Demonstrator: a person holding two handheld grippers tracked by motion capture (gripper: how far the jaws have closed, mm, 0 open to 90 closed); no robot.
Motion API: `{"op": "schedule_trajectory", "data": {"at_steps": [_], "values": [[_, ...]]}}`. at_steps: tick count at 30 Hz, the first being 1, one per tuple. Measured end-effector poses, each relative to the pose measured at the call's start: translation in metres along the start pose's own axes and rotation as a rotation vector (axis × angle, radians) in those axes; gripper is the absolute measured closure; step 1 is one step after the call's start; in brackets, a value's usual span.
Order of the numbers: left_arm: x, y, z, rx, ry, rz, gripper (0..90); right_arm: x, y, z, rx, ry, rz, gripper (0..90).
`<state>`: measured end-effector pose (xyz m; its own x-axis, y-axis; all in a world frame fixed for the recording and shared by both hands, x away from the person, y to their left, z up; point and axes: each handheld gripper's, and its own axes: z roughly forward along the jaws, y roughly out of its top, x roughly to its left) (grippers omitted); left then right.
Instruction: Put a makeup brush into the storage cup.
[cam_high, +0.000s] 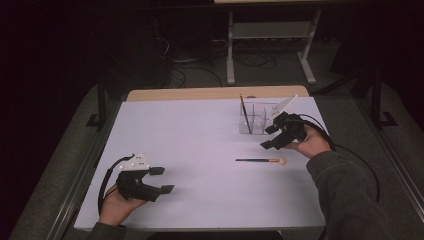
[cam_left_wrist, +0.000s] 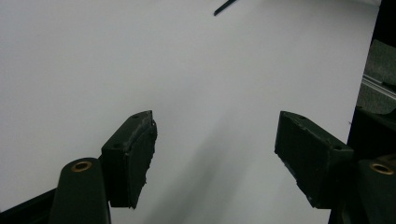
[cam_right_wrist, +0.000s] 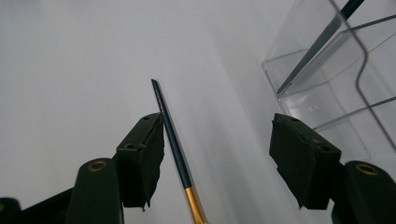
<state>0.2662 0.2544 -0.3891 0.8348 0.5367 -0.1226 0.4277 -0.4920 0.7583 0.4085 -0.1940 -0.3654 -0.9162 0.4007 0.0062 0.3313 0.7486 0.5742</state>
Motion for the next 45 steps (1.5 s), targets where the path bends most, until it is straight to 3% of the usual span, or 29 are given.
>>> {"op": "schedule_trajectory", "data": {"at_steps": [18, 29, 45], "values": [[0.0, 0.0, 0.0, 0.0, 0.0, -0.001, 28.0, 0.005, -0.015, 0.022, 0.068, 0.032, -0.04, 35.3], [0.0, 0.0, 0.0, 0.001, 0.0, -0.003, 27.9, 0.009, -0.02, 0.03, 0.08, 0.046, -0.048, 38.0], [0.0, 0.0, 0.0, 0.003, 0.0, 0.001, 27.9, 0.012, -0.031, 0.041, 0.118, 0.07, -0.076, 52.1]]}}
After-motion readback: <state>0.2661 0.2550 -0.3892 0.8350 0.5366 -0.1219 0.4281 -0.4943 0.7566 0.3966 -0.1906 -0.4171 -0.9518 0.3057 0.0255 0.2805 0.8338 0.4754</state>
